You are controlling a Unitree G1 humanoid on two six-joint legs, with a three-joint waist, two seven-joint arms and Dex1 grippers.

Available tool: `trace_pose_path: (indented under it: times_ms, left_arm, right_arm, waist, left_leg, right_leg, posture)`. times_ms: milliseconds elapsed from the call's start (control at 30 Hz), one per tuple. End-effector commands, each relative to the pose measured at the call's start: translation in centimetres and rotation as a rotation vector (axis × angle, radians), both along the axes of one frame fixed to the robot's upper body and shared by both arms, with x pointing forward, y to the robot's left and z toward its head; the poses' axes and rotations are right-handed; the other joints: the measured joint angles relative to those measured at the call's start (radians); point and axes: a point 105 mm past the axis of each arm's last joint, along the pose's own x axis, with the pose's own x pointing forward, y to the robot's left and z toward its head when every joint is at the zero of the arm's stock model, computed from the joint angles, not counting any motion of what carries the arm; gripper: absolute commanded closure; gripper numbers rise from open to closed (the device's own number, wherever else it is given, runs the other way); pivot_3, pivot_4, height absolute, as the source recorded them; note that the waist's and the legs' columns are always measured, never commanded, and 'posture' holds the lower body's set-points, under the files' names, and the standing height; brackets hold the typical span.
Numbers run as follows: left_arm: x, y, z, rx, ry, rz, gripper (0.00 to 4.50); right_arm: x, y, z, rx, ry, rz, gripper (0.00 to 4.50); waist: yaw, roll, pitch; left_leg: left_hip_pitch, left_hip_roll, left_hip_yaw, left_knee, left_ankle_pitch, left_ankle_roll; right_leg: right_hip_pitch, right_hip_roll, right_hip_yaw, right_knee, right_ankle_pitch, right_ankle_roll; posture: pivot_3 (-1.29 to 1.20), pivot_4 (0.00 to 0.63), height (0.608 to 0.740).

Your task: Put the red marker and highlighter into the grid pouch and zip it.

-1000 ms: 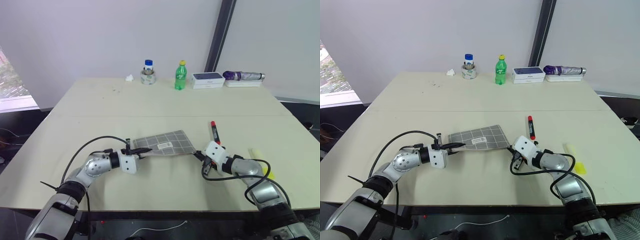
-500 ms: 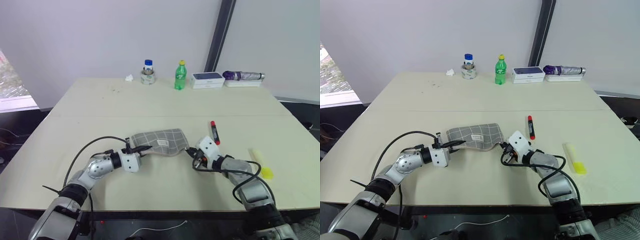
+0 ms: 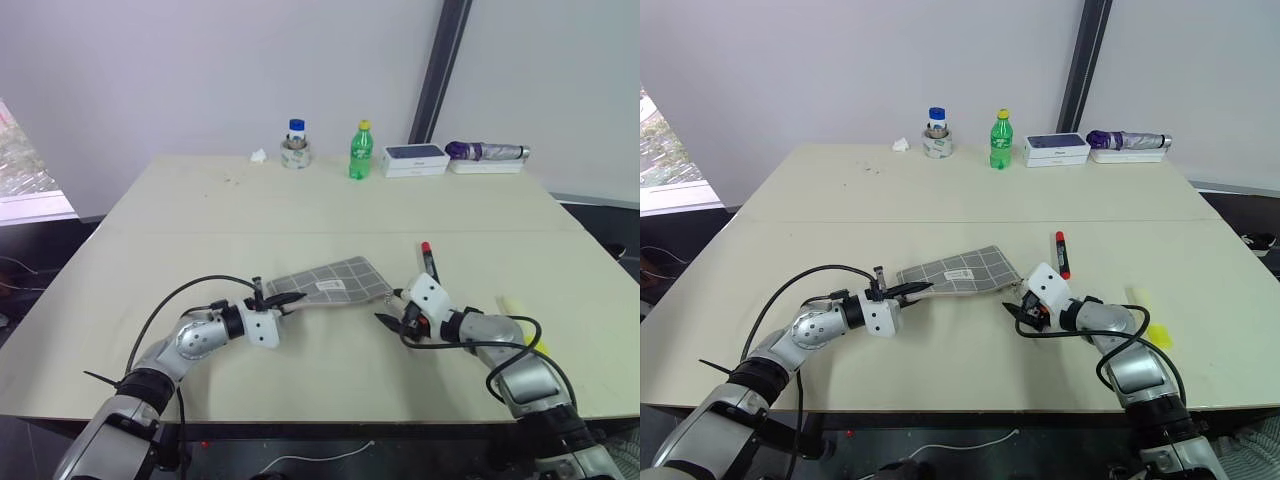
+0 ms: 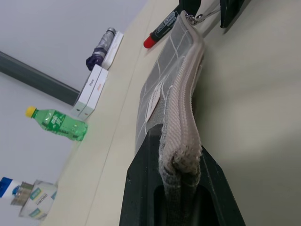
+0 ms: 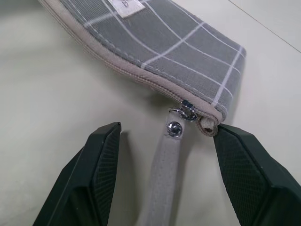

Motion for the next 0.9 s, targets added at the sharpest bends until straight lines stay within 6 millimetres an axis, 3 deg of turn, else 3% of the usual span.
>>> trace_pose_path:
  times_ms: [33,267,367,467,600,700,900]
  left_arm:
    - [-0.3,0.2,-0.8,0.03,0.016,-0.002,4.5]
    - [-0.4,0.3,-0.9,0.028,0.017,-0.001,4.5]
    - [-0.3,0.3,-0.8,0.023,0.016,0.004,4.5]
    - [-0.3,0.2,-0.8,0.023,0.015,0.001,4.5]
    - [-0.2,-0.1,-0.6,0.019,0.011,-0.003,4.5]
    - [-0.3,-0.2,-0.7,0.019,0.011,-0.008,4.5]
    - [-0.5,-0.6,-0.8,0.02,0.013,-0.021,4.5]
  right_arm:
    - [0.1,-1.4,0.5,0.009,-0.006,-0.057,1.4]
    - [-1.3,-2.6,0.0,0.019,0.046,-0.095,1.4]
    - [-1.9,-1.7,0.3,0.056,0.052,-0.088,1.4]
    - [-2.3,0.2,-0.4,0.105,0.082,-0.074,2.27]
    - [-1.7,0.2,-1.7,0.053,0.077,-0.11,4.38]
    - [-1.0,0.7,-1.4,0.047,0.049,-0.111,4.45]
    - [-0.9,4.5,0.9,0.058,-0.023,0.014,4.45]
  waist:
    - [0.001,0.0,0.0]
    - [0.001,0.0,0.0]
    - [0.0,0.0,0.0]
    - [-0.001,0.0,0.0]
    - [-0.001,0.0,0.0]
    - [-0.001,0.0,0.0]
    - [0.0,0.0,0.0]
  left_leg:
    - [0.0,0.0,0.0,0.0,0.0,0.0]
    - [0.0,0.0,0.0,0.0,0.0,0.0]
    - [0.0,0.0,0.0,0.0,0.0,0.0]
    - [0.0,0.0,0.0,0.0,0.0,0.0]
    - [0.0,0.0,0.0,0.0,0.0,0.0]
    - [0.0,0.0,0.0,0.0,0.0,0.0]
    - [0.0,0.0,0.0,0.0,0.0,0.0]
  right_leg:
    - [0.0,0.0,0.0,0.0,0.0,0.0]
    - [0.0,0.0,0.0,0.0,0.0,0.0]
    - [0.0,0.0,0.0,0.0,0.0,0.0]
    - [0.0,0.0,0.0,0.0,0.0,0.0]
    - [0.0,0.0,0.0,0.0,0.0,0.0]
    - [0.0,0.0,0.0,0.0,0.0,0.0]
    - [0.0,0.0,0.0,0.0,0.0,0.0]
  posture:
    - [0.0,0.15,0.74]
    - [0.0,0.15,0.74]
    - [0.0,0.15,0.74]
    - [0.0,0.15,0.74]
    - [0.0,0.15,0.74]
    - [0.0,0.15,0.74]
    - [0.0,0.15,0.74]
